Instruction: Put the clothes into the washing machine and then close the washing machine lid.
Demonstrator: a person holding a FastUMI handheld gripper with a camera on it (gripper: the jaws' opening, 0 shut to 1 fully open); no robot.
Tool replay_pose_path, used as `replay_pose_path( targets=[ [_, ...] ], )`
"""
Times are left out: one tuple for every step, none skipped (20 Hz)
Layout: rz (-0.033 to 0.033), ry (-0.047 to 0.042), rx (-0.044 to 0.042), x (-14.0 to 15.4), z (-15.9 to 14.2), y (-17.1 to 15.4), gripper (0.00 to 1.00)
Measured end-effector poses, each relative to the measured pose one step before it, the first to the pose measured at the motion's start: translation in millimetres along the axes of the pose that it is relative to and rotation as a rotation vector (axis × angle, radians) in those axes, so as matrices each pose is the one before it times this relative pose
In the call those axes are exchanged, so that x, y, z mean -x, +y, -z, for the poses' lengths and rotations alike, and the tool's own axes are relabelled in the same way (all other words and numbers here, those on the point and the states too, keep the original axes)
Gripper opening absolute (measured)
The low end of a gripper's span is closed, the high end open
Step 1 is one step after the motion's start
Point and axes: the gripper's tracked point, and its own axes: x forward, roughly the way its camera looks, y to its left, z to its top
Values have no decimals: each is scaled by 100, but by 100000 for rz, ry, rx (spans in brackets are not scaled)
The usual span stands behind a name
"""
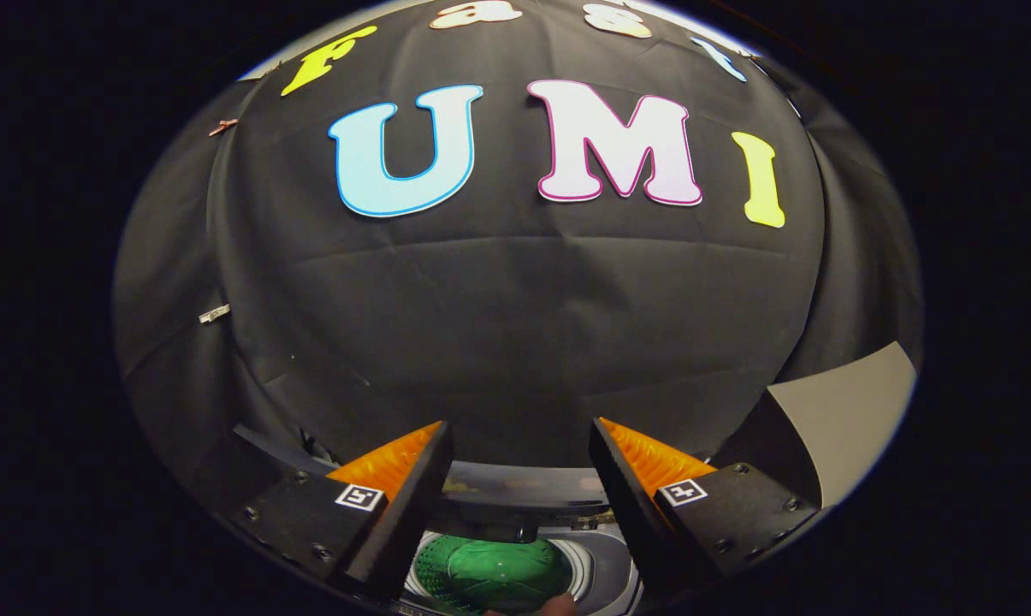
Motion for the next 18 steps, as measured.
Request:
replay_pose_path(
  targets=[
    [-177,-583,145,569,389,79,100],
    [-4,-863,100,485,240,33,100],
    [-51,-951,218,329,373,44,100],
    [-117,-998,156,451,335,56,100],
    [-295,-534,420,554,422,33,100],
    [-406,33,-170,419,488,10,100],
    [-695,331,-138,340,498,105,100],
    [-992,526,-166,334,534,121,100],
    [-1138,723,-564,299,595,84,100],
    [-1076,1535,-275,176,761,133,100],
    [-304,3757,1717,-137,1558,113,100],
    [-1573,1776,1077,326,639,276,100],
    [-1079,2438,1571,45,1787,184,99],
    [-590,1003,1590,237,1204,270,100],
    [-964,205,1109,60,867,333,100],
    [-980,162,1029,236,759,297,100],
    [-1247,-325,48,296,662,443,100],
    [-877,-178,-499,432,606,310,100]
  ],
)
